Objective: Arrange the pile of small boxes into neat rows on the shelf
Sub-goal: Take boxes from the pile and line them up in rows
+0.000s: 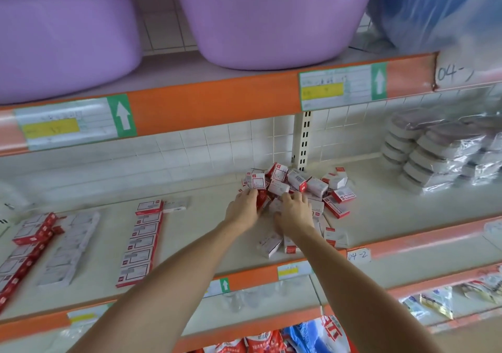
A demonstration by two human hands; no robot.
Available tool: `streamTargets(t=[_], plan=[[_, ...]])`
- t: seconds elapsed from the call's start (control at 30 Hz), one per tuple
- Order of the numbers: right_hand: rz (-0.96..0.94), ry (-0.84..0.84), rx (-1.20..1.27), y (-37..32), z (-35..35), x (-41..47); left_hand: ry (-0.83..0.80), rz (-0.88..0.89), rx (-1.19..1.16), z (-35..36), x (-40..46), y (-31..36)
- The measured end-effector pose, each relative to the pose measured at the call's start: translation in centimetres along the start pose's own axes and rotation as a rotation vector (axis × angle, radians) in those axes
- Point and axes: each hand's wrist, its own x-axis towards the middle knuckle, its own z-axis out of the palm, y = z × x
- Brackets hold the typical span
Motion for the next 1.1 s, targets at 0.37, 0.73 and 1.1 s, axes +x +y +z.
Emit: streamTargets(t=[0.37,0.73,1.1], plan=[[-0.169,-0.043,0.017,-3.4,1.4,0.2,-0.019,-0.133,-0.186,-1.7,-2.9,-5.1],[-0.192,-0.146,0.360,-10.3,4.4,-2.6,0.007,-0.357,-0.343,-2.5,-8.2,-12.0],[-0.051,-0.049,0.366,-11.8,7.0,-3.3,-0.036,-0.418,-0.427,-2.2,-8.0,-13.4]])
